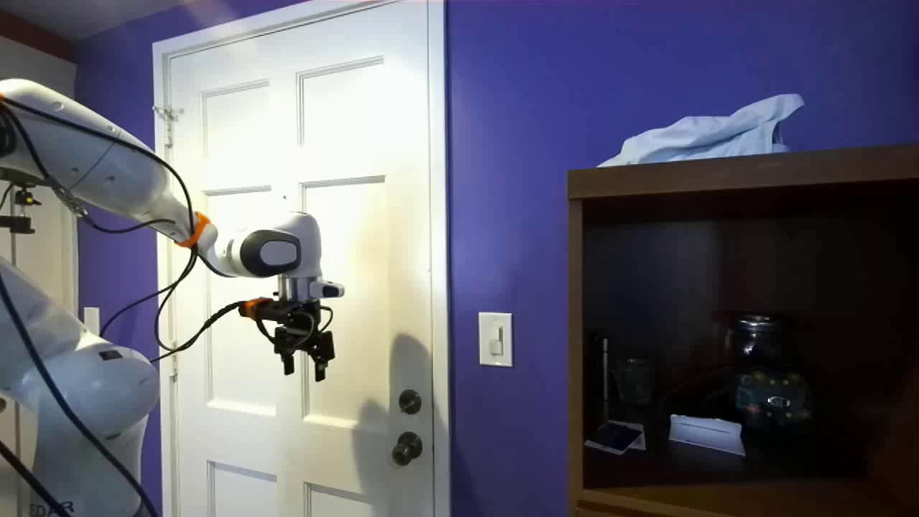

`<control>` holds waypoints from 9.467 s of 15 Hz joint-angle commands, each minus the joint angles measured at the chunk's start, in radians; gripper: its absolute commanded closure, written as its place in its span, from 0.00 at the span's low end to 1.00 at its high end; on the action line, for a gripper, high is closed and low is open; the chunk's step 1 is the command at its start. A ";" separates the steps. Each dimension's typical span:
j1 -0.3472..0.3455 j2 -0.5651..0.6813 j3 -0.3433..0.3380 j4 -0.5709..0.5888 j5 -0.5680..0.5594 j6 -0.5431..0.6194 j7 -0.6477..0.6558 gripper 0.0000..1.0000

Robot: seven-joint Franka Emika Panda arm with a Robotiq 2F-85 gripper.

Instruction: Hang the snapback on the door

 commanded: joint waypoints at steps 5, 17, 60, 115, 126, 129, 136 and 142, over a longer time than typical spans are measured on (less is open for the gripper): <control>-0.004 0.000 0.004 0.002 0.003 -0.003 -0.002 0.00; -0.212 0.187 -0.045 0.150 -0.010 0.176 0.199 0.00; -0.546 0.577 -0.325 1.172 -0.005 0.326 0.777 0.00; -0.587 0.540 -0.276 1.330 0.469 -0.292 0.068 0.99; -0.381 0.385 -0.309 1.116 0.356 -0.422 -0.075 0.97; -0.361 0.349 -0.304 1.058 0.338 -0.424 -0.072 0.97; -0.317 0.288 -0.301 0.982 0.394 -0.465 -0.117 0.99; -0.232 0.155 -0.285 0.840 0.492 -0.603 -0.109 0.99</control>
